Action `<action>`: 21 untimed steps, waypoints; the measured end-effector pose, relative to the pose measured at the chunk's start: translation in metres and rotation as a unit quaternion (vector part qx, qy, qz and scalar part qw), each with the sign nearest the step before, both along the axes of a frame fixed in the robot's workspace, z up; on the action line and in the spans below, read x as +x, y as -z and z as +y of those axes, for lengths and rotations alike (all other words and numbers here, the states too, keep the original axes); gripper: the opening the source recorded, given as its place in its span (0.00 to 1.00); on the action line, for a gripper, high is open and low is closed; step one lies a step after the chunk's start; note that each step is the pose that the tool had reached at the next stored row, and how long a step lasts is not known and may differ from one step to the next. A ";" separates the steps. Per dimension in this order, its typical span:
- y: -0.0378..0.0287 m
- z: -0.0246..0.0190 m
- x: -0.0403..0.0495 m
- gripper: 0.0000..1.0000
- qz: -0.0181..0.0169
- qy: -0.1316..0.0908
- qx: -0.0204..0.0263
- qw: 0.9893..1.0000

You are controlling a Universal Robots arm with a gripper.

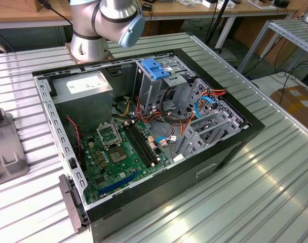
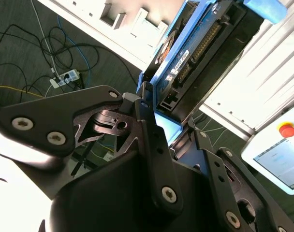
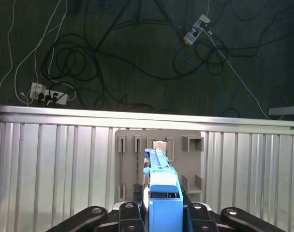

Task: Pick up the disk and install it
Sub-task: 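Pick up the disk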

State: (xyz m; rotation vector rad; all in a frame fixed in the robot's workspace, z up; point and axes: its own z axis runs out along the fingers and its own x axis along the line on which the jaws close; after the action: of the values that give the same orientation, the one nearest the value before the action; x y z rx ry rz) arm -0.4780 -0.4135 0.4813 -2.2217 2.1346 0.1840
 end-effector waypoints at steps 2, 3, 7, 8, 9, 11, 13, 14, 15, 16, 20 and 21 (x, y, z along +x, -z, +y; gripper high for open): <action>0.0000 -0.0003 0.0000 0.37 0.000 0.000 0.000 1.000; 0.0000 -0.0004 0.0001 0.37 0.000 0.000 0.000 1.000; 0.0000 -0.0005 0.0012 0.37 0.000 0.000 0.000 1.000; 0.0001 -0.0005 0.0016 0.37 0.000 0.000 0.000 1.000; 0.0001 -0.0005 0.0019 0.37 0.000 0.000 0.000 1.000; 0.0000 -0.0006 0.0026 0.37 0.000 0.000 0.000 1.000; 0.0000 -0.0007 0.0037 0.37 0.000 0.000 0.000 1.000; 0.0001 -0.0007 0.0043 0.37 0.000 0.000 0.000 1.000; 0.0000 -0.0009 0.0059 0.37 0.000 0.000 0.000 1.000; 0.0000 -0.0010 0.0074 0.37 0.000 0.000 0.000 1.000; 0.0000 -0.0091 0.0194 0.37 0.000 0.000 0.000 1.000; 0.0001 -0.0109 0.0227 0.37 0.000 0.000 0.000 1.000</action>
State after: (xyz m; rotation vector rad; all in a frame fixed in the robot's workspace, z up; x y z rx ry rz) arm -0.4553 -0.4244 0.4812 -2.2216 2.1344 0.1840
